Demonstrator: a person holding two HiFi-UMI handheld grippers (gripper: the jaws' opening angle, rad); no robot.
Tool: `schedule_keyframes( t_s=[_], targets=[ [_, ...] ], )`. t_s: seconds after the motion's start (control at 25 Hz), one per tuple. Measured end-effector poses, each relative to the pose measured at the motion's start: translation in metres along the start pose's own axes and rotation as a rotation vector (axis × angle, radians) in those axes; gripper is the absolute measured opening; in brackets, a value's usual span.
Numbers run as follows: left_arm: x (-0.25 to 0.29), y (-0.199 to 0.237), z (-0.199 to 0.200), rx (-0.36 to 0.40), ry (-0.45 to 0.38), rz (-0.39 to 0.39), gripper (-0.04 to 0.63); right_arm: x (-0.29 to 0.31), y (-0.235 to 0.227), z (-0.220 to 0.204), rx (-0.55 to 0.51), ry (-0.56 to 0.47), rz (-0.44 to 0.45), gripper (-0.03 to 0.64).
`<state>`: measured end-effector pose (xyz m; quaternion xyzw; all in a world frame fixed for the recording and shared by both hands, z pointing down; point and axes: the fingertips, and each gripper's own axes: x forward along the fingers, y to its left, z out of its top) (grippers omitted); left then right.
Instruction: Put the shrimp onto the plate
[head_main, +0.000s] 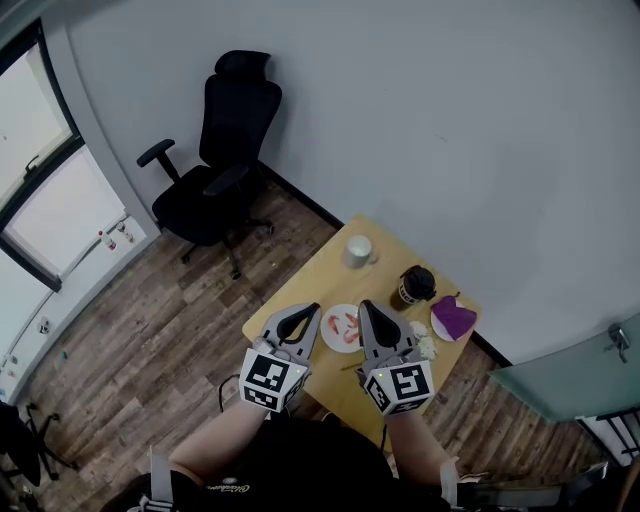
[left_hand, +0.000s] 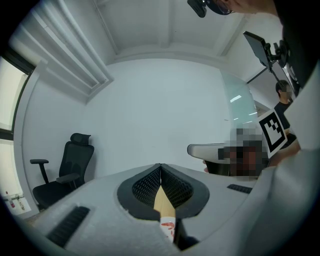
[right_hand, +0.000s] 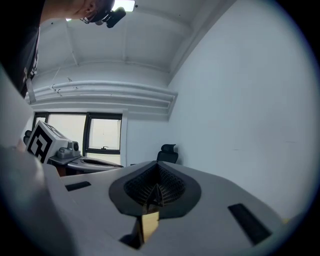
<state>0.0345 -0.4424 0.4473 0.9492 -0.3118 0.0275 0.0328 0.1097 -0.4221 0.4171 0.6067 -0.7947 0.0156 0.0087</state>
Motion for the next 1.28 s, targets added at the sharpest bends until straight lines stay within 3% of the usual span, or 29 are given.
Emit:
schedule_keyframes(
  t_s=[1.28],
  targets=[
    [-0.013,-0.003,0.006,0.017,-0.009,0.006,0.006,-0.008,0.016,0.000,-0.010,0.015,0.016,0.002]
  ],
)
